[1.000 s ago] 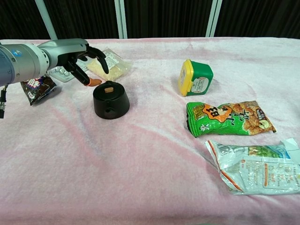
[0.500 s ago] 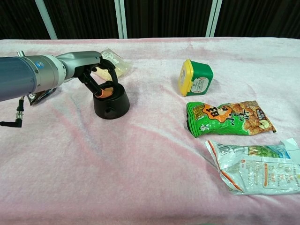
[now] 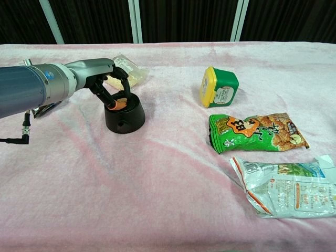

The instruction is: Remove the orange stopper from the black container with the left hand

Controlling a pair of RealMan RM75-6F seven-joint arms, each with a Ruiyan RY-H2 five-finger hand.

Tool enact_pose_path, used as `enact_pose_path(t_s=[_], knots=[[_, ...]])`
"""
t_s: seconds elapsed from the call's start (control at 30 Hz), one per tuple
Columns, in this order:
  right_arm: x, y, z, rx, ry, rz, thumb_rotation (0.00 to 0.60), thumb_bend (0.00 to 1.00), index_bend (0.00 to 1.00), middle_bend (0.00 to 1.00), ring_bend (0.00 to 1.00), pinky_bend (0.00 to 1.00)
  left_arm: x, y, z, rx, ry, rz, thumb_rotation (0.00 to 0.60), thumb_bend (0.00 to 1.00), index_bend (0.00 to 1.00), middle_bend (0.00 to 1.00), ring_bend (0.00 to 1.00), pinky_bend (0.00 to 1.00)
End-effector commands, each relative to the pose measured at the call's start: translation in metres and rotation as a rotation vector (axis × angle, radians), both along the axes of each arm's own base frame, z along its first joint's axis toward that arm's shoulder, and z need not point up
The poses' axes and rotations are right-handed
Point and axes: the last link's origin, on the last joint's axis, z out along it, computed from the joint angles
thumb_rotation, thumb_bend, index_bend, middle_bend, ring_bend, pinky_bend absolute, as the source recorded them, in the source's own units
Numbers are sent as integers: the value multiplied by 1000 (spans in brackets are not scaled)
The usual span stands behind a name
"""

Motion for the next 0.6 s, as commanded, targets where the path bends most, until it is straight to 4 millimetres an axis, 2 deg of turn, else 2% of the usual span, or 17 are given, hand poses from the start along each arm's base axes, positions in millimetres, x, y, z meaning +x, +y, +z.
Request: enact_pose_path(t_s=[0.03,0.6], knots=[[0,0,0,-1,-1,-1,600,204,182,68,137,186,-2,0,0,1,11,0,600,358,446,50,0,0],[0,0,0,-4,-8,-6,600,204,182,68,137,186,-7,2,2,30,24,28,600,357,450,52,0,0]])
